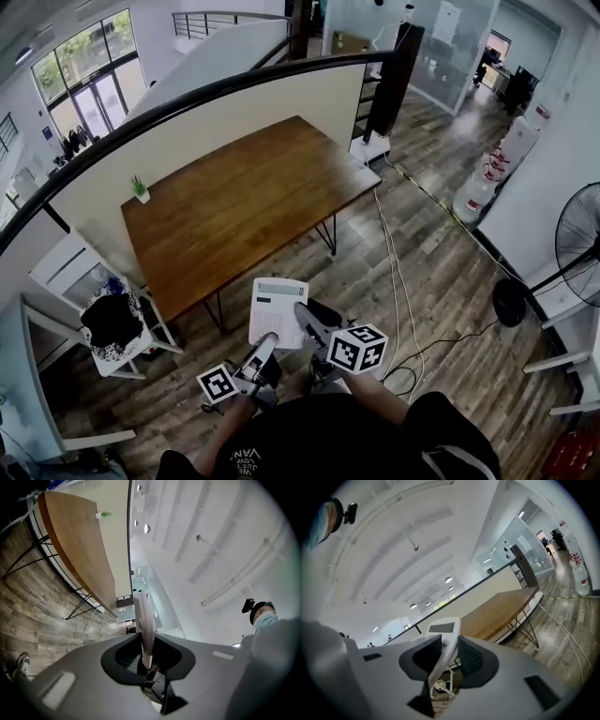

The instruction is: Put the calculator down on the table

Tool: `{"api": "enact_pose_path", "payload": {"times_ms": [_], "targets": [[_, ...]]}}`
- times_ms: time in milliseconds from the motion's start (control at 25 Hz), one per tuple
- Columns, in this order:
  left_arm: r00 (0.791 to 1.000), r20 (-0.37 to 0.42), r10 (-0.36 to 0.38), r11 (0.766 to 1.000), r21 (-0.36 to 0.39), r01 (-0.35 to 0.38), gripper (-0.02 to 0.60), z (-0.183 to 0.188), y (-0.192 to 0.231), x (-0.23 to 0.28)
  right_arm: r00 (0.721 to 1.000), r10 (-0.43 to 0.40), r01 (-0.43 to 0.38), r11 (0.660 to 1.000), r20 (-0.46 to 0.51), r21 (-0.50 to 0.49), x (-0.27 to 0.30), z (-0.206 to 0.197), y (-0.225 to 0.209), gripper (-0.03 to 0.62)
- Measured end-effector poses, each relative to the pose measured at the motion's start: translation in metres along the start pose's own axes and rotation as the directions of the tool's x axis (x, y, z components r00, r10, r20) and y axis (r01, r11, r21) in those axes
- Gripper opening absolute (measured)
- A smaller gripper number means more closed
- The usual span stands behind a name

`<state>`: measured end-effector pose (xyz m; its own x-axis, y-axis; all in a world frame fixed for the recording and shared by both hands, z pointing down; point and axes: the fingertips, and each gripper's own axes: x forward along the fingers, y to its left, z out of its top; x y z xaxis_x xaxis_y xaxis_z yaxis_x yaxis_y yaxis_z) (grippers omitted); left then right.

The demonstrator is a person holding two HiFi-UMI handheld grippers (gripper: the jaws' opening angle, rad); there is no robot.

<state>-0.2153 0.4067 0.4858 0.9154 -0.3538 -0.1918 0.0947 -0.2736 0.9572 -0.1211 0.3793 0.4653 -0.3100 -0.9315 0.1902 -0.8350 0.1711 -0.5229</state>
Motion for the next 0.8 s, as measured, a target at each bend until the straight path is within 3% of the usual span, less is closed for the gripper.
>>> {"api": "enact_pose_path", "payload": {"times_ms": [400, 800], "targets": [[0.998, 0.055, 0.025, 1.0, 0.01, -0.025, 0.049, 0.017, 0.032, 0.115, 0.997, 0.045, -0.046, 0.999, -0.059, -0.017, 0.036, 0.064, -0.098, 0.107], [0.991, 0.114, 0.066, 0.998, 0.007, -0.067, 0.049, 0.036, 0.047, 0.177, 0.989, 0.095, -0.097, 0.995, -0.113, -0.013, 0.068, 0.101, -0.147, 0.107]]}}
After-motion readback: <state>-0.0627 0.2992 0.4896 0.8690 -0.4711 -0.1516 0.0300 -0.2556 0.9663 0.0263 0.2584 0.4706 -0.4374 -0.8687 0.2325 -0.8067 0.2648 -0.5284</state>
